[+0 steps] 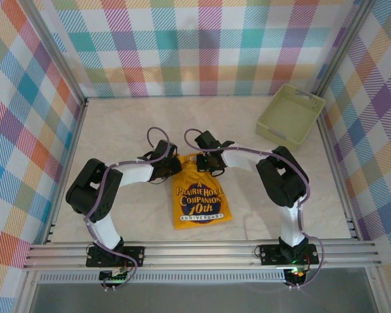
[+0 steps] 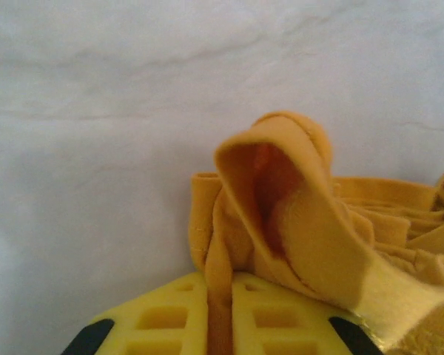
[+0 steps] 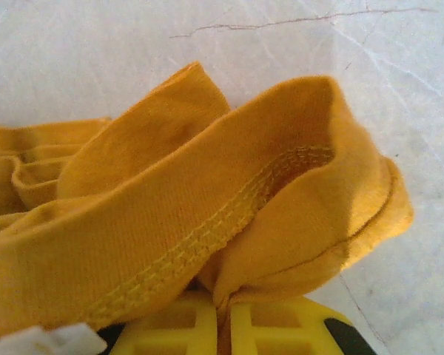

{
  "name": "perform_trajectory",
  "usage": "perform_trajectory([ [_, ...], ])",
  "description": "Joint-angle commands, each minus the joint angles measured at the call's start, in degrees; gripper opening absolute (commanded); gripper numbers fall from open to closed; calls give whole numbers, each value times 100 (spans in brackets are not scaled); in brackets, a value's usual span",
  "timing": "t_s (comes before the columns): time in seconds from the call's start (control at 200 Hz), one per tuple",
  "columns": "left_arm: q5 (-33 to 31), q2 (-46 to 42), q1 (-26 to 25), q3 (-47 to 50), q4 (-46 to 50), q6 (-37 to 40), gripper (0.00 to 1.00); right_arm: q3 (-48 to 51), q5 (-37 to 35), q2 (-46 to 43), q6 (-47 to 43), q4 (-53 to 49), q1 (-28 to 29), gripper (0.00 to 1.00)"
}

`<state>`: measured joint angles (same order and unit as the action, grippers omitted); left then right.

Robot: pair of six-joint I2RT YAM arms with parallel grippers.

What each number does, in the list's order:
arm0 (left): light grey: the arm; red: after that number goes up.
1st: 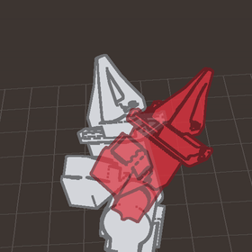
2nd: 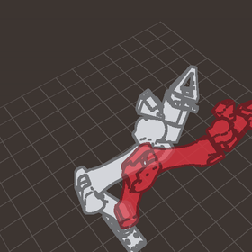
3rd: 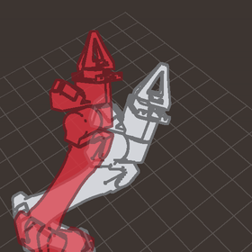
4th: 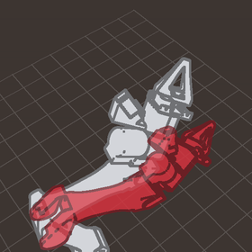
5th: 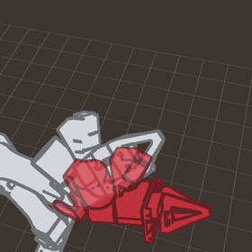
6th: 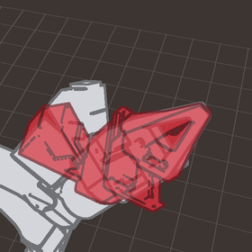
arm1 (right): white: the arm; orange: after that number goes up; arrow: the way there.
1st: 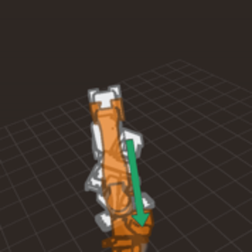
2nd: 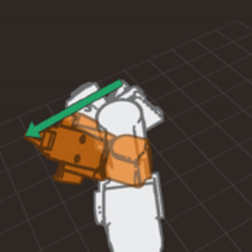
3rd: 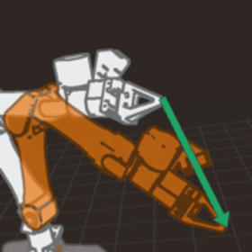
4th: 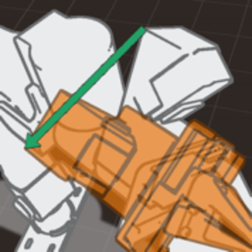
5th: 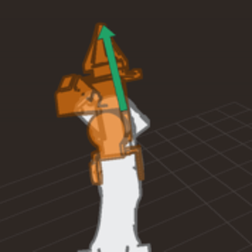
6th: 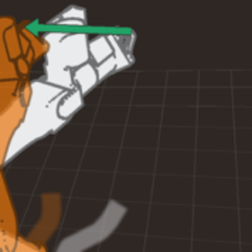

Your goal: Fold the inside-out t-shirt

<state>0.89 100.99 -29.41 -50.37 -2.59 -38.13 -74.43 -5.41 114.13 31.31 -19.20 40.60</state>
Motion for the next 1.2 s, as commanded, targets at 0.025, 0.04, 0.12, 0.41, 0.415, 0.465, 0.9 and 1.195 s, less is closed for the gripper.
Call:
perform_trajectory([
  [0.025, 322, 267, -136, 107, -40, -40, 2, 469, 373, -67, 199, 1, -57, 1],
  [0.04, 319, 245, -135, 120, -40, -44, 0, 493, 361, -91, 204, 28, -65, 0],
  [0.12, 252, -13, -135, 206, -48, -44, 0, 653, 387, -271, 248, 158, -157, 0],
  [0.41, 177, -1314, 220, 330, -101, 269, 0, 962, 1691, -1226, 100, 1097, -1146, 0],
  [0.415, 194, -1316, 227, 315, -105, 279, 0, 951, 1727, -1231, 102, 1109, -1162, 0],
  [0.465, 301, -1350, 330, 147, -131, 326, 0, 854, 2089, -1278, 144, 1312, -1344, 0],
  [0.9, 1347, -429, 1427, -2854, -297, 628, 0, -1690, 3511, -695, 452, 2562, -2443, 0],
  [1.195, 2206, -649, 1110, -1374, -1313, 860, 0, 67, 3827, -952, 556, 3909, -2477, 0],
])
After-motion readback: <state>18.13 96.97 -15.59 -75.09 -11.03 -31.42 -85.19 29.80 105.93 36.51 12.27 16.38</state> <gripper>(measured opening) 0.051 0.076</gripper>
